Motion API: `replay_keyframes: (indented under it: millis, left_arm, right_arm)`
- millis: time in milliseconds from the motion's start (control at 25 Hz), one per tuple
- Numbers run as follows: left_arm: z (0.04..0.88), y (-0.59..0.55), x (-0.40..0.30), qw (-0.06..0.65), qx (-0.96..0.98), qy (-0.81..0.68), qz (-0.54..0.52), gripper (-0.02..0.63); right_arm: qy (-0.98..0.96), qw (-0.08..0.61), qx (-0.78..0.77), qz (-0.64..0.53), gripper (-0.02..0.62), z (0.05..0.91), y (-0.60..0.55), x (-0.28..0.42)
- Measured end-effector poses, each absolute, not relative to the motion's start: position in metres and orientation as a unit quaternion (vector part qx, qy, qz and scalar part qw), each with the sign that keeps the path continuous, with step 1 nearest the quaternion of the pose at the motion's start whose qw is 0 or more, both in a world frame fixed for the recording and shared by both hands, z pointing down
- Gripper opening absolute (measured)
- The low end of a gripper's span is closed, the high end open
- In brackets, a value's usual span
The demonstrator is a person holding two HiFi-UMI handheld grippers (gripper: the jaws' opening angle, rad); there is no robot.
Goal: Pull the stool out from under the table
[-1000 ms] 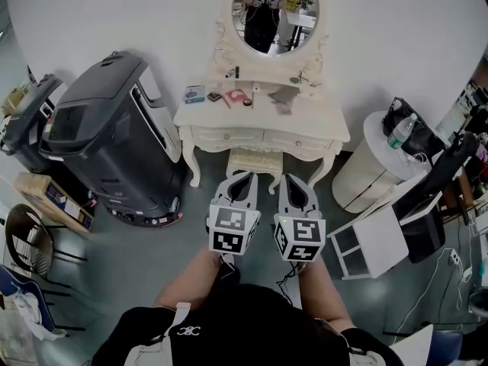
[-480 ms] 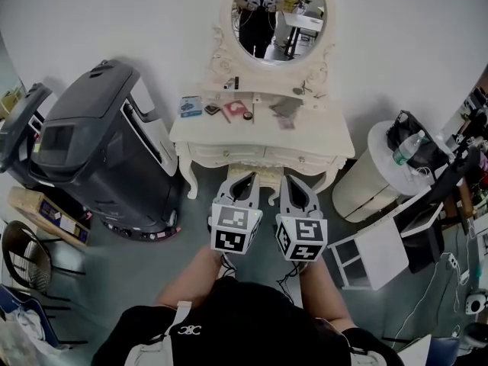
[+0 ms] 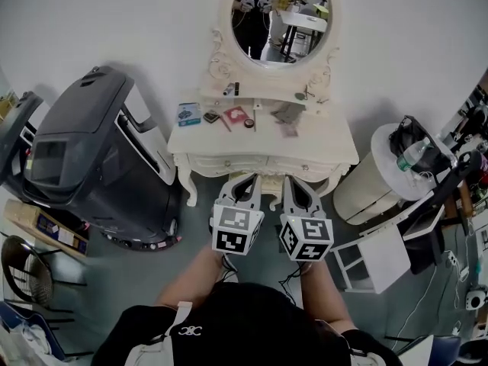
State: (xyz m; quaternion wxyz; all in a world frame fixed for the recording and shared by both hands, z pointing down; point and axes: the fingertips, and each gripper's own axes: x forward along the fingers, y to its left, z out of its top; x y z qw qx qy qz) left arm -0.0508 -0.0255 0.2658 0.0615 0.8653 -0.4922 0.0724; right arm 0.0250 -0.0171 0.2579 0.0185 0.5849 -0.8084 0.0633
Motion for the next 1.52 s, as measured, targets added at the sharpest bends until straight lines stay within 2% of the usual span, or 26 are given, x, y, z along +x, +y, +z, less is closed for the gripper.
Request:
replay_keyframes:
  millis: [520,840,1240,1520]
  left_arm:
    - [0.276,-0.052,-0.076,0.06,0.878,-0.468,0.077,0.0]
    - [0.297,-0.055,-0.075,0.095,0.878,-0.462,0.08,0.0]
    - [0.307,-0.077,-0.047,0.077,0.88,-0.458,0.096,0.0]
    - [0.342,-0.1,-0.011,0.111,0.88,-0.448,0.113,0.0]
  right_arm:
    - [-0.793,0.032,0.606,0.061,0.006,0.272,-0.039,-0.004]
    - [-0.789,0.059,0.607,0.08,0.006,0.295,-0.041,0.001]
    - [-0.793,0.046,0.599,0.102,0.006,0.309,-0.072,0.021]
    - [-0.798,0.05,0.583,0.146,0.005,0.344,-0.088,0.048]
